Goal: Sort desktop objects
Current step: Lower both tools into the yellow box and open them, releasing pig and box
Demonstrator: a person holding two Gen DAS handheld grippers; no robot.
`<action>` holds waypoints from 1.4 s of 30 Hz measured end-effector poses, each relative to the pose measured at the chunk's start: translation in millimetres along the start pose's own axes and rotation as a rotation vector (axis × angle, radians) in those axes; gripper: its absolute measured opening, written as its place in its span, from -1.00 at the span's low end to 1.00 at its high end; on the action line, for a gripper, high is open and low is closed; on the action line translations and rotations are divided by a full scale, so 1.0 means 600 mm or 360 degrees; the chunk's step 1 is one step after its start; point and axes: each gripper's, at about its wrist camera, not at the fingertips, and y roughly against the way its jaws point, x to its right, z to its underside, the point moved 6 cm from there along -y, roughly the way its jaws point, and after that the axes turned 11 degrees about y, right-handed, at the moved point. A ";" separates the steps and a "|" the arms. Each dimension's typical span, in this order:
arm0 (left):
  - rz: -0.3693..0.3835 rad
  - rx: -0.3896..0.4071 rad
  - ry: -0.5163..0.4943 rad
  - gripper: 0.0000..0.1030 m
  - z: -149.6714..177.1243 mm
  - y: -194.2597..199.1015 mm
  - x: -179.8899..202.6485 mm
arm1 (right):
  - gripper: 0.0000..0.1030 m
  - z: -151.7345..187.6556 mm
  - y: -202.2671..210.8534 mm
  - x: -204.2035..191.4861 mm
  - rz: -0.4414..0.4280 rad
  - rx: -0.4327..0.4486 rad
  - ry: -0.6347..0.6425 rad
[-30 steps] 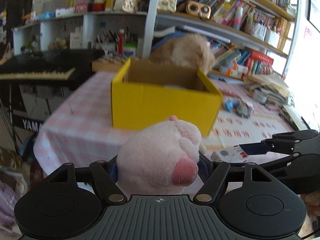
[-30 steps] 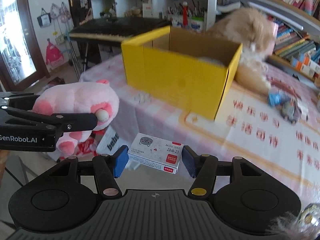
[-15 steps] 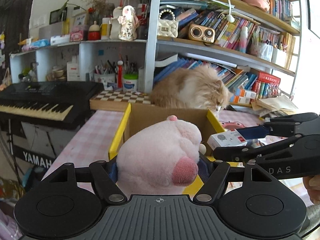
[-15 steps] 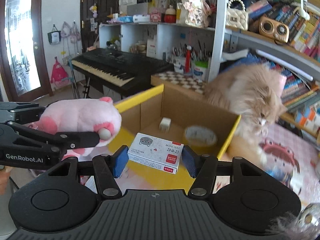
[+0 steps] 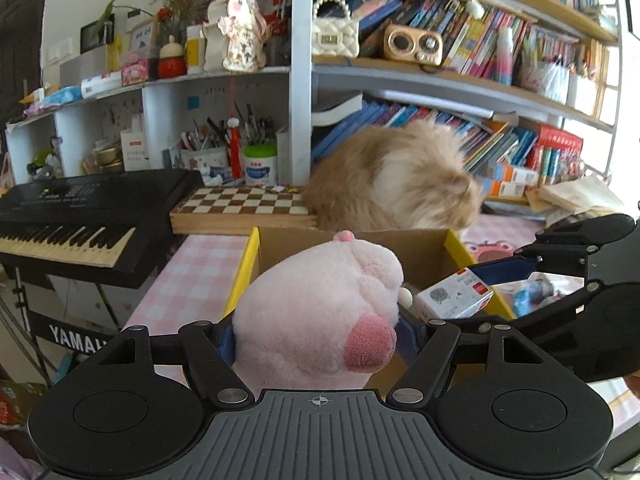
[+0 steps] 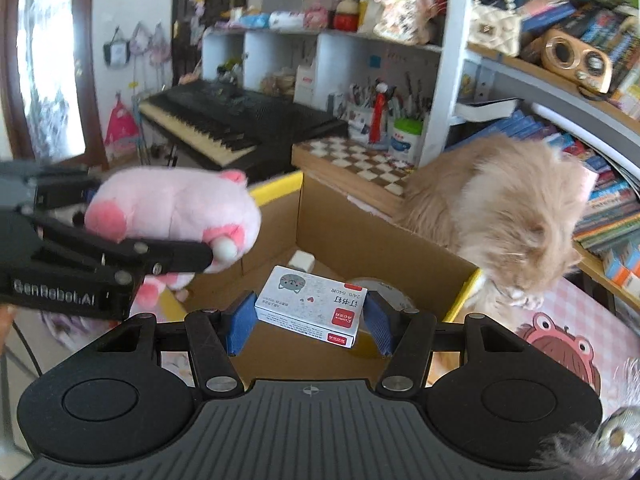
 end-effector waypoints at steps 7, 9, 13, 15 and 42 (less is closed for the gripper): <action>-0.0022 -0.0100 -0.0028 0.42 -0.003 -0.051 -0.007 | 0.08 -0.001 -0.074 -0.004 -0.0110 -0.0137 0.0244; -0.0025 -0.0143 -0.0023 0.36 0.000 -0.065 -0.009 | 0.08 -0.002 -0.094 -0.008 -0.0147 -0.0170 0.0321; -0.0050 -0.0233 -0.0043 0.35 0.012 -0.091 -0.012 | 0.07 -0.004 -0.124 -0.009 -0.0282 -0.0225 0.0360; -0.0032 -0.0252 -0.0009 0.34 0.016 -0.098 -0.017 | -0.01 -0.006 -0.129 -0.013 -0.0349 -0.0232 0.0382; 0.0008 0.0004 0.0057 0.87 -0.015 -0.016 -0.014 | 0.26 -0.015 -0.072 0.020 -0.0270 -0.0092 0.0084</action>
